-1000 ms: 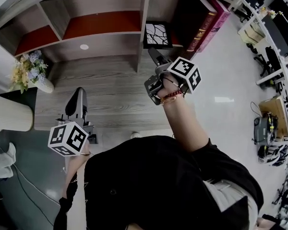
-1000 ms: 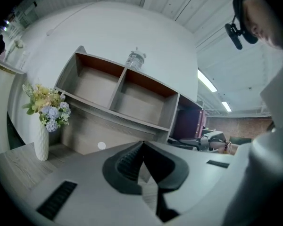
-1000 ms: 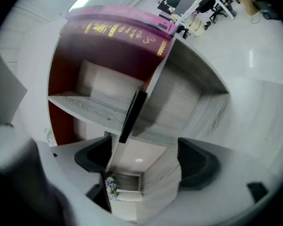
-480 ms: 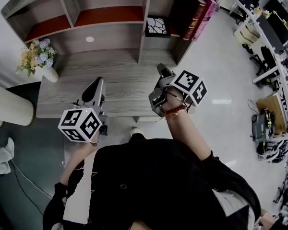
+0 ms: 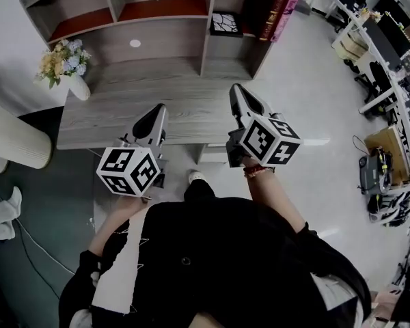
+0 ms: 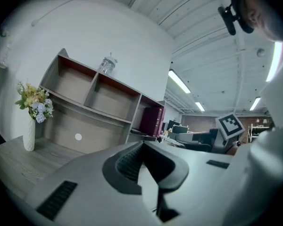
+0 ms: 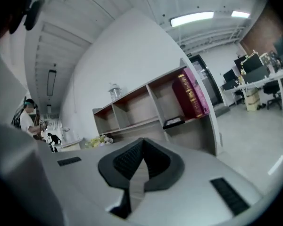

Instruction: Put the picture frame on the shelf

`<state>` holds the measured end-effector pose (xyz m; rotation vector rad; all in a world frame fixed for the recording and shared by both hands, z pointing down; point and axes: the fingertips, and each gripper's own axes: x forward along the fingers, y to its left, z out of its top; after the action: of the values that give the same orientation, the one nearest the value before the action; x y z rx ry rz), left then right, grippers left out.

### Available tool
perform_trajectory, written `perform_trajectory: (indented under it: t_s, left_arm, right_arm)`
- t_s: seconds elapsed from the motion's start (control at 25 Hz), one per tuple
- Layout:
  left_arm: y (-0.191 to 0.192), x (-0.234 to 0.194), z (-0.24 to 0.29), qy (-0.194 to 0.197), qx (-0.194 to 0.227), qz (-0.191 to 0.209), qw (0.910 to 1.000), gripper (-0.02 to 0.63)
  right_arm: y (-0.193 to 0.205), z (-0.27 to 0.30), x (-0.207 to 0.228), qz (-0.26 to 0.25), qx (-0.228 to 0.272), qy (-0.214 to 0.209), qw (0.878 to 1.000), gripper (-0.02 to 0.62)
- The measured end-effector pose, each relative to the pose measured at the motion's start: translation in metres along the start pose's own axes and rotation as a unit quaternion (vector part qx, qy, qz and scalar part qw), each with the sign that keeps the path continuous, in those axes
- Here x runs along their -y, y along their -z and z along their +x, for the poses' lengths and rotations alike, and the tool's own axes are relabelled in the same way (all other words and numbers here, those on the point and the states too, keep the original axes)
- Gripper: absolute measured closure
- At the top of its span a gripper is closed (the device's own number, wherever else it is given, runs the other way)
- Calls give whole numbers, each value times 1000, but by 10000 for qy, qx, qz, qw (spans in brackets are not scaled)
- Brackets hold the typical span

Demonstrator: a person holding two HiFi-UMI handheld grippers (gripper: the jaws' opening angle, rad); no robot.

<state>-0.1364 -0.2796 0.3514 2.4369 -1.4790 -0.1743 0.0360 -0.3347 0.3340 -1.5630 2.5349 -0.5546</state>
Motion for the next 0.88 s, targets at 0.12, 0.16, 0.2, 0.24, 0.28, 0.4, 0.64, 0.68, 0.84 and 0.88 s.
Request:
perform_trajectory:
  t_s: [0.12,0.16,0.2,0.24,0.28,0.4,0.64,0.68,0.84,0.88]
  left_arm:
    - [2,6,-16,-24,45,61,10000,594]
    - [2,7,-22,-44,71,79,9999,594]
    - [2,7,-27,-64,93,93,9999,594]
    - [3,7,-31,-79,110,103,9999,594]
    - [3,8,-35,-85,122,112,9998,594]
    - [4,10,-44,-84,144,139,9998,594]
    - [5,9,-54,-126,173,104,9997,594]
    - [6,9,-55,-128,172,95,9997,594]
    - [9,4,-55,-141,172,53,9997,594]
    - [9,3,-54,-145,178,48,9997,595]
  right_arm:
    - [8,-12,-13,-374,16,-50,9993,591]
    - [11,-16,-16,-457,13,-55,9989,592]
    - [15,-19,-19,-527,8,-65,9986,592]
    - [19,-22,-23,-583,0,-82,9983,592]
    - [23,-24,-26,-627,-13,-102,9980,592]
    - [34,-29,-34,-730,-89,-132,9972,592]
    - [43,-33,-43,-945,-230,-110,9952,592]
    - [43,-33,-43,-972,-245,-102,9949,592]
    - [47,-30,-43,-998,-283,-86,9946,591]
    - [47,-29,-44,-1000,-289,-81,9945,592]
